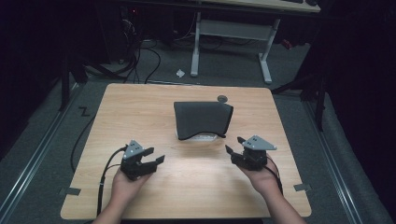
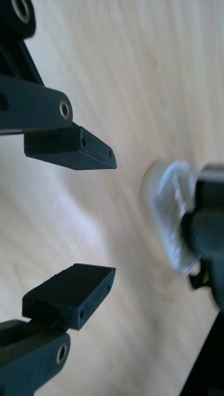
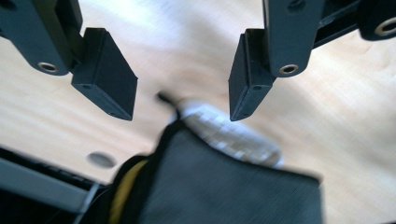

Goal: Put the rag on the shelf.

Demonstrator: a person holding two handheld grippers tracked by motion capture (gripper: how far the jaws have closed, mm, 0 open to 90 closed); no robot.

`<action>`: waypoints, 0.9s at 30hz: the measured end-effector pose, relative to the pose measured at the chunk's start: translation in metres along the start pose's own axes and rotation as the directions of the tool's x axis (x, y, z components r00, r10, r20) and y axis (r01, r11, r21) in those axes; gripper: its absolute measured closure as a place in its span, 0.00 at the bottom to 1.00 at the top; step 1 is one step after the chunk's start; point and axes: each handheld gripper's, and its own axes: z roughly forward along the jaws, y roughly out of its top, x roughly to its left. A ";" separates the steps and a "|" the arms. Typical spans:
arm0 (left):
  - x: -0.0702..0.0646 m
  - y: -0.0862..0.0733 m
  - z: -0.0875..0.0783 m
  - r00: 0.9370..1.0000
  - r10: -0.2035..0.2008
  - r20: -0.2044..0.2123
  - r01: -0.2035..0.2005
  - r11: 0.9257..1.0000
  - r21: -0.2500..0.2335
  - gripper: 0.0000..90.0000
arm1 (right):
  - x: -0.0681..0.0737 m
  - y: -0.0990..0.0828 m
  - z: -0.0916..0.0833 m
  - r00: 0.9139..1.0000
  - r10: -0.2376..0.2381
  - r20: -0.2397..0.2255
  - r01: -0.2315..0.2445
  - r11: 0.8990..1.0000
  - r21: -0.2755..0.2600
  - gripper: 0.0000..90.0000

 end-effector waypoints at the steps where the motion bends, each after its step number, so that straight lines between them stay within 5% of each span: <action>1: -0.006 -0.002 0.003 1.000 0.014 0.003 -0.014 1.000 0.011 0.46 | 0.006 -0.004 0.001 1.000 -0.006 -0.003 0.006 1.000 0.009 0.47; 6: -0.037 -0.016 0.019 0.997 0.047 0.063 -0.052 0.995 0.081 0.44 | 0.032 -0.021 0.005 0.999 -0.021 -0.040 0.023 0.999 0.037 0.47; 9: -0.056 -0.025 0.021 0.992 0.024 0.120 -0.036 0.994 0.102 0.44 | 0.047 -0.031 0.007 0.998 0.002 -0.056 0.001 0.999 0.051 0.46; 11: -0.069 -0.028 0.027 0.987 0.071 0.142 -0.091 0.986 0.137 0.44 | 0.057 -0.041 0.007 0.998 0.030 -0.064 -0.027 0.998 0.052 0.47; 13: -0.066 -0.028 0.032 0.990 0.105 0.089 -0.118 0.981 0.153 0.45 | 0.071 -0.049 0.012 0.997 -0.041 -0.071 0.048 0.995 0.093 0.47; 16: -0.047 -0.026 0.031 0.997 -0.012 0.082 0.001 0.991 0.136 0.44 | 0.080 -0.051 0.017 0.991 -0.117 -0.062 0.123 0.986 0.110 0.47; 21: -0.038 -0.027 0.019 0.999 -0.003 0.046 -0.002 0.994 0.108 0.44 | 0.075 -0.053 0.018 0.992 -0.110 -0.058 0.116 0.987 0.110 0.47; 27: -0.039 -0.028 0.019 0.999 -0.007 0.054 0.001 0.994 0.106 0.44 | 0.066 -0.054 0.017 0.995 -0.081 -0.053 0.086 0.990 0.109 0.47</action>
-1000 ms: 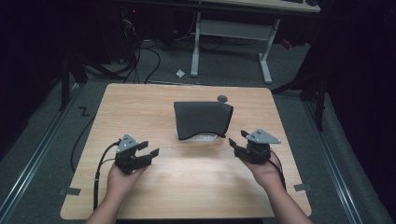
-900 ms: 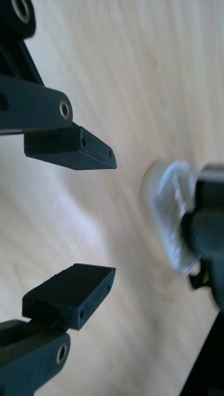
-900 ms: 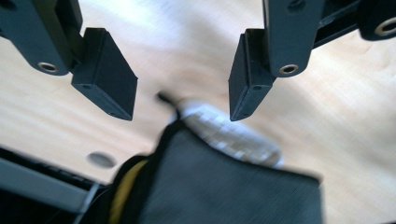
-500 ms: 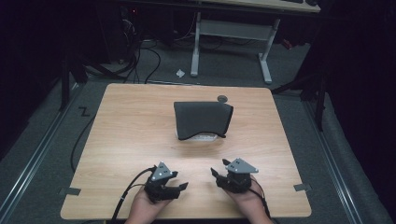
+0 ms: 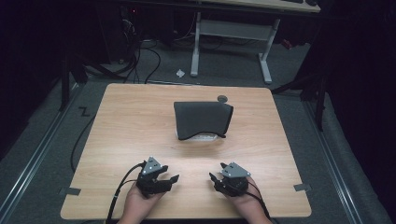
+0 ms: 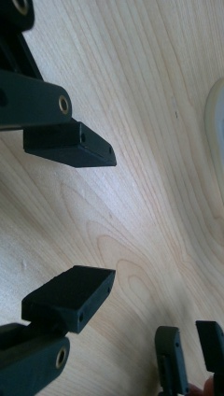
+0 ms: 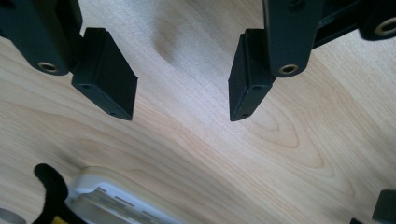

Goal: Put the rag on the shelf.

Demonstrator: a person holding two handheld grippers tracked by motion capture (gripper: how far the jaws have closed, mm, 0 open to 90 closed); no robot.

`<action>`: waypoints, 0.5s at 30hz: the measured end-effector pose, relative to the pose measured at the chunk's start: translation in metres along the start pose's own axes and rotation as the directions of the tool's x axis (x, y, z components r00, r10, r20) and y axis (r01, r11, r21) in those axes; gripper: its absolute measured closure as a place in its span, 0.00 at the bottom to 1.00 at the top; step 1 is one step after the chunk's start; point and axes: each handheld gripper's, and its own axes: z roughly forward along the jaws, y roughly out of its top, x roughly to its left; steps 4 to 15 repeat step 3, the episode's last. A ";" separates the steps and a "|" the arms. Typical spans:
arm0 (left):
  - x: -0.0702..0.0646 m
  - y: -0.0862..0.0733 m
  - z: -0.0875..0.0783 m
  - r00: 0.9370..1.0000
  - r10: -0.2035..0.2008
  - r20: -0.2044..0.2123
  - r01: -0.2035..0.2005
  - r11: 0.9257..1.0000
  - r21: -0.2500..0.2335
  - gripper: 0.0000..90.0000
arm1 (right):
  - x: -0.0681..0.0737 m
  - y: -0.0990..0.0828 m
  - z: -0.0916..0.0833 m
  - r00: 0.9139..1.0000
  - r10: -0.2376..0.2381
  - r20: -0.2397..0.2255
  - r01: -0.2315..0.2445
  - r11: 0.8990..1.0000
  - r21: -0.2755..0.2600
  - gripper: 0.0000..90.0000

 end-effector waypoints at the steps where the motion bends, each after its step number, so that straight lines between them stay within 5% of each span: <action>1: -0.001 0.000 0.001 1.000 0.005 0.000 -0.005 1.000 -0.001 0.44 | -0.001 0.000 0.000 1.000 0.002 0.000 -0.002 1.000 -0.005 0.47; 15: -0.003 0.000 0.001 1.000 0.018 -0.001 -0.018 1.000 0.000 0.43 | -0.002 0.000 0.000 1.000 0.003 0.002 -0.003 1.000 -0.003 0.47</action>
